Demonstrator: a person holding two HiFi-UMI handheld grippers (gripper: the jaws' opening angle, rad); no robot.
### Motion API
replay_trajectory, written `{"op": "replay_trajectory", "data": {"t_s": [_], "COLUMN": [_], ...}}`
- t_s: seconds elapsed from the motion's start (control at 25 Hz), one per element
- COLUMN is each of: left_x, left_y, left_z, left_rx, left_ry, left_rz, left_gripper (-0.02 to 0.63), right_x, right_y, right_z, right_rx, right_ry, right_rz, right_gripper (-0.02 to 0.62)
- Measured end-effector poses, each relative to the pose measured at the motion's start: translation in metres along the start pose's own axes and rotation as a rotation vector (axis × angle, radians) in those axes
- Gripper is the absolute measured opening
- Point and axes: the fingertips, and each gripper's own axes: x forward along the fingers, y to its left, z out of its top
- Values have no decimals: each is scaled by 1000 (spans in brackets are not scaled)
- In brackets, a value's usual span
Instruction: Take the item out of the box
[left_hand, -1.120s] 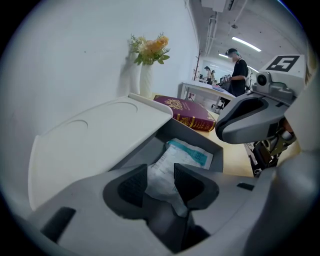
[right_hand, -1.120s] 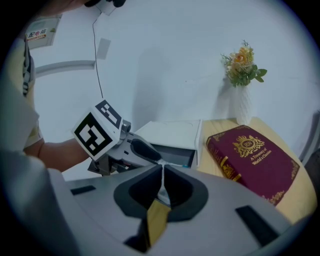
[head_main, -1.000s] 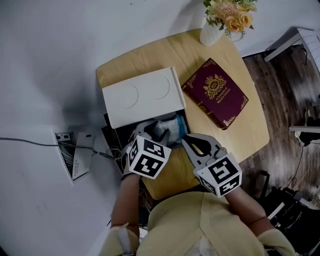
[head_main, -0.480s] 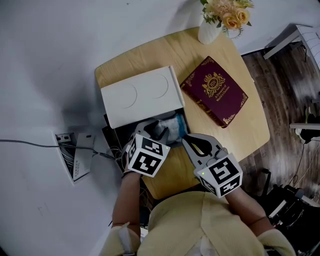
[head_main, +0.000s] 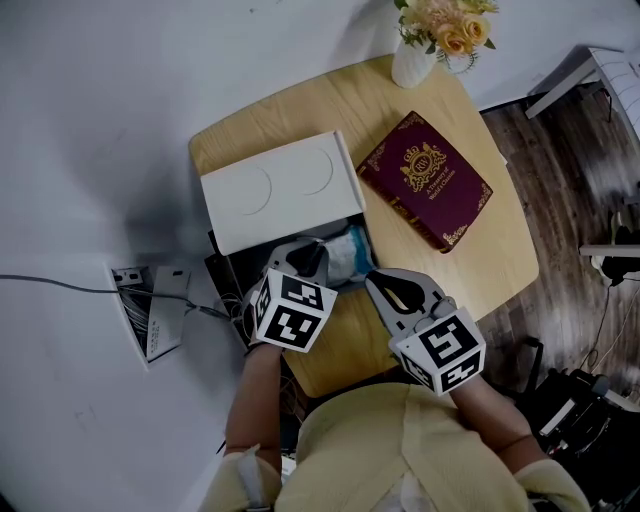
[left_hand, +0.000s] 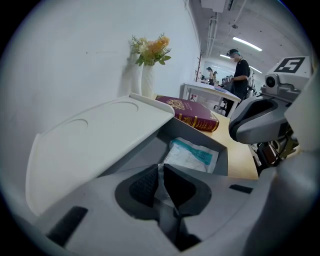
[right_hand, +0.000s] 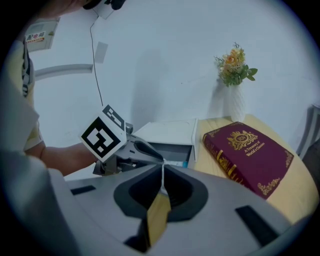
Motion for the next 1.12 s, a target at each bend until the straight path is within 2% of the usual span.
{"op": "replay_trajectory", "data": {"t_s": [0.28,0.84,1.12], "left_x": [-5,-40,-62], "left_y": [-1,-5,-3], "left_z": [1,22,32], "left_rx": [6,3,7], "left_ry": [-23,-106,-152], "left_rz": [32,71,130], "left_gripper": [23,20,20], "right_x": [-6,-18,-25], "right_y": [-2,2,7], "right_z": [-1,0,0], "right_rx": [5,2,-9], "right_ry": [-11,-52,-73], "right_rz": [-9,2,8], "right_gripper": [32,32,32]}}
